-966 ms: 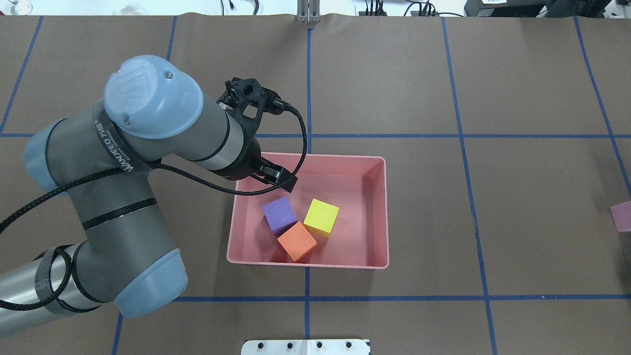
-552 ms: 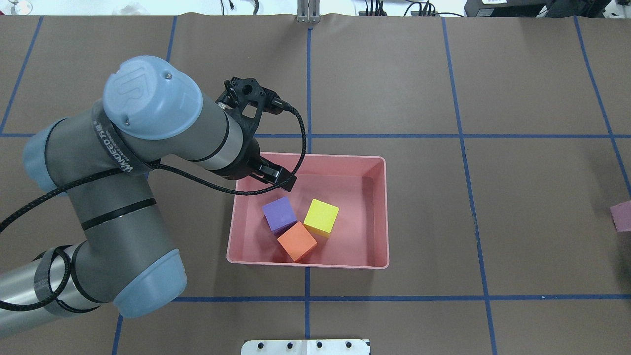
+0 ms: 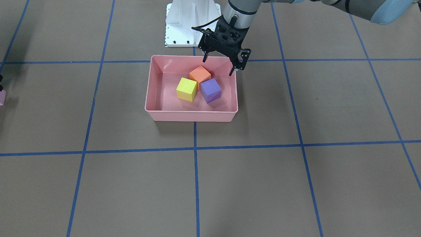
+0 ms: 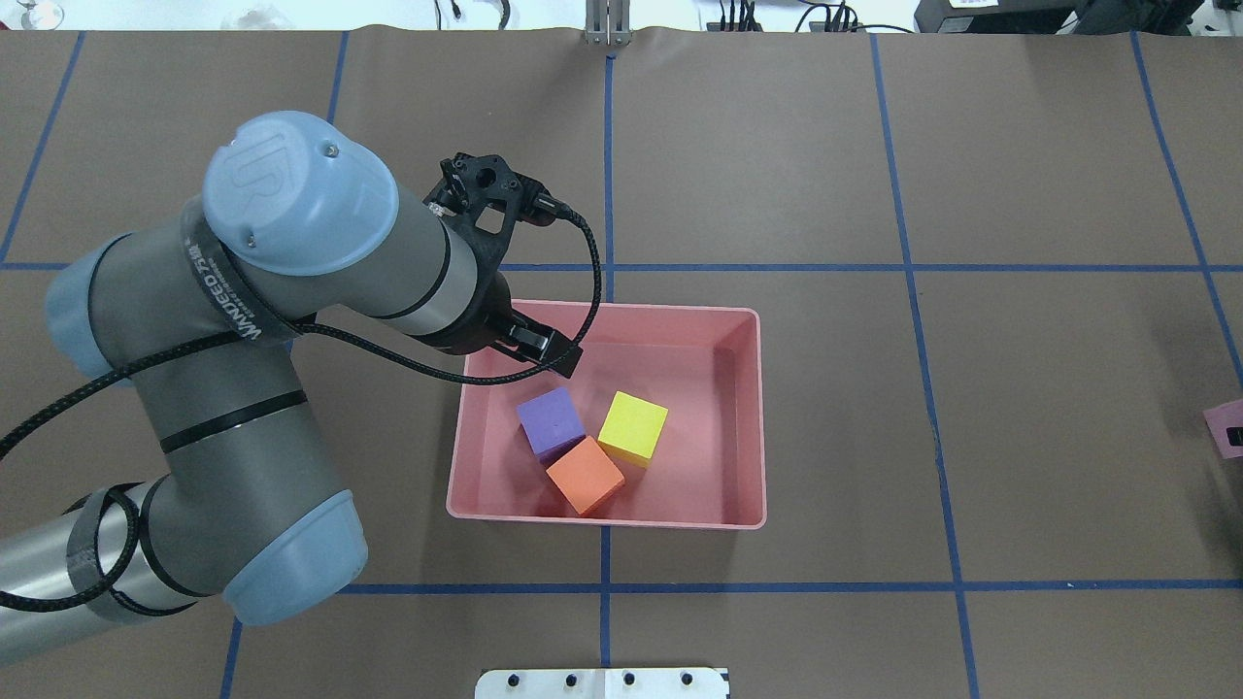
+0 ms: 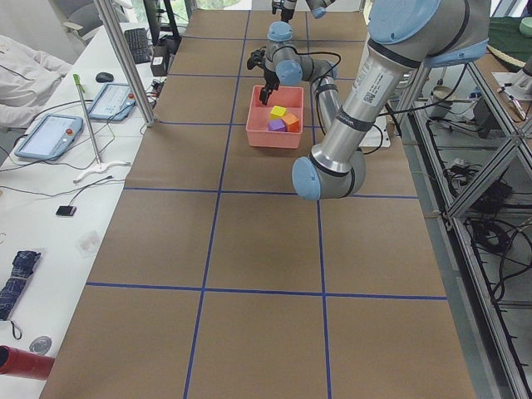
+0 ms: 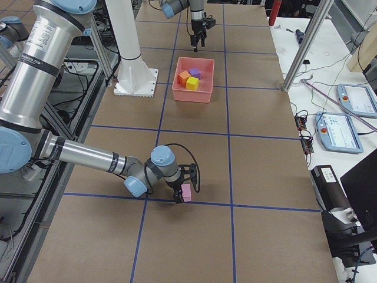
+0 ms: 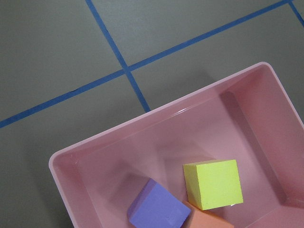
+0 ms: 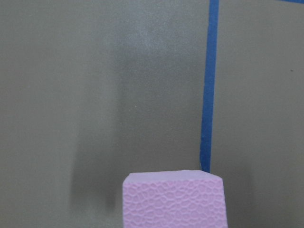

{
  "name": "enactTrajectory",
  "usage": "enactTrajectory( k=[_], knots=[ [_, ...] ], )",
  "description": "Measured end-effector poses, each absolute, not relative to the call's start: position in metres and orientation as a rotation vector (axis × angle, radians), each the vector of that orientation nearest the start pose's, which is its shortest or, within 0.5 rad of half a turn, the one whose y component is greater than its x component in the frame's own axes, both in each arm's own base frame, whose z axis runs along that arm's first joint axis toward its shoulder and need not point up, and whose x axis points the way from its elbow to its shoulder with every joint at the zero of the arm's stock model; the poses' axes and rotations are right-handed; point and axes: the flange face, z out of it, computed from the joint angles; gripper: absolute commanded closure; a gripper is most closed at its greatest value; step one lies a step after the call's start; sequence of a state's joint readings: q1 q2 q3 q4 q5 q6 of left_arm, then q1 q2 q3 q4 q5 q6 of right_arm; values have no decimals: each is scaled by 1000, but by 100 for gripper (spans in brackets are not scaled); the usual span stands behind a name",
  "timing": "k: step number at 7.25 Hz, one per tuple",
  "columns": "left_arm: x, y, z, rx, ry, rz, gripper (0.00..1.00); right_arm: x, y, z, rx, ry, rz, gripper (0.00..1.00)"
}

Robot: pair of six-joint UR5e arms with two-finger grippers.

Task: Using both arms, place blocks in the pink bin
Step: 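Hold the left gripper over the bin while the right gripper reaches the pink cube, then grasp the pink cube with the right gripper while the left arm withdraws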

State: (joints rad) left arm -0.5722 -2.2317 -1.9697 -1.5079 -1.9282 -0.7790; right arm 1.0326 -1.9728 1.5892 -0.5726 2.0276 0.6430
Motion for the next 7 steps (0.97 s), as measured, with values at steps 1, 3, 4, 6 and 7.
enactTrajectory(
  k=[1, 3, 4, 6, 7],
  knots=[
    [439, -400, 124, 369, 975, 380, 0, -97, -331, 716, 275, -689, -81, 70],
    [438, -402, 126, 374, 971, 386, 0, -102, -337, 711, 307, -687, -149, 88],
    [432, -408, 127, 397, 962, 408, 0, -108, -346, 700, 321, -710, -170, 88],
    [396, -439, 160, 465, 884, 493, 0, -123, -388, 663, 331, -762, -168, 87],
    [366, -462, 188, 478, 840, 539, 0, -131, -409, 634, 328, -770, -159, 87]
  ],
)
